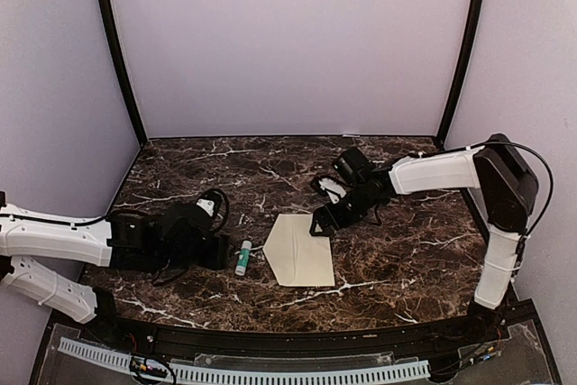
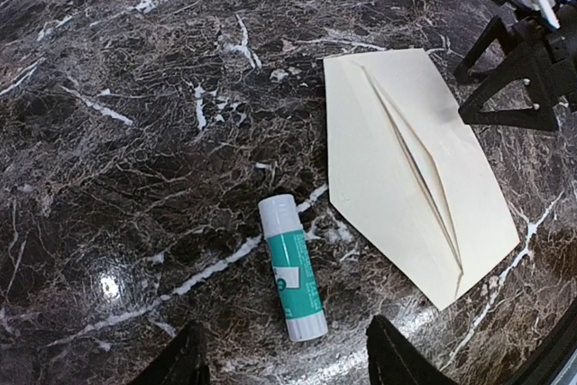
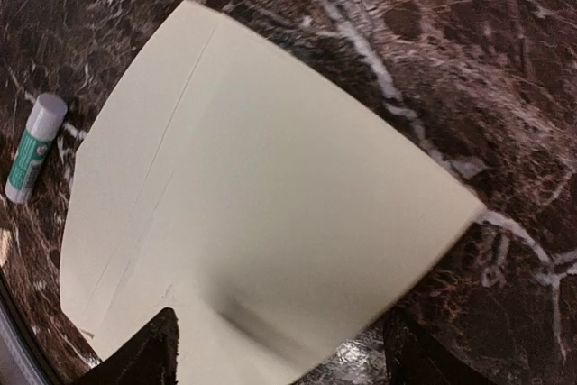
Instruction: Place the letter into the envelope and seal it
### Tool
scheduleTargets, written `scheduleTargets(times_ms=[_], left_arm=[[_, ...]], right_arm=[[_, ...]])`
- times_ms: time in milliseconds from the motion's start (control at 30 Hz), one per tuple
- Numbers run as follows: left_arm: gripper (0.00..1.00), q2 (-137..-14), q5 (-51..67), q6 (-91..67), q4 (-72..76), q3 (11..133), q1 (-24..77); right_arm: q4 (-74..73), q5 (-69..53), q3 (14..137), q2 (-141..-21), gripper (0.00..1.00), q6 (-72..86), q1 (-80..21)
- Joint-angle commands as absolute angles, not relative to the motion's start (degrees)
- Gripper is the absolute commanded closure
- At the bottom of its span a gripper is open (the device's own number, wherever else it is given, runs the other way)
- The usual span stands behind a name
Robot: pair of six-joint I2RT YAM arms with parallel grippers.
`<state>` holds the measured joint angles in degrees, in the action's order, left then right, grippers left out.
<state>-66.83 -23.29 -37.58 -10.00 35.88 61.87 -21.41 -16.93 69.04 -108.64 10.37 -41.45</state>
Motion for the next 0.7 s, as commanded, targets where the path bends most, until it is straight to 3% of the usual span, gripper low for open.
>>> scheduleTargets(times_ms=[0, 333, 667], left_arm=[[0.40, -69.94, -17.92, -35.52, -8.90, 39.48, 59.69], [0.40, -82.52, -13.44, -34.11, -19.99, 52.40, 55.51], [0.42, -90.83, -9.89, -33.63, -25.15, 56.14, 52.77]], right_arm=[[-24.59, -8.55, 71.93, -102.44, 0.13, 10.64, -41.13], [-16.44, -6.35, 59.94, -87.50, 0.10, 15.36, -41.17], [-13.95, -5.86, 51.33, -76.42, 0.11, 17.90, -42.76]])
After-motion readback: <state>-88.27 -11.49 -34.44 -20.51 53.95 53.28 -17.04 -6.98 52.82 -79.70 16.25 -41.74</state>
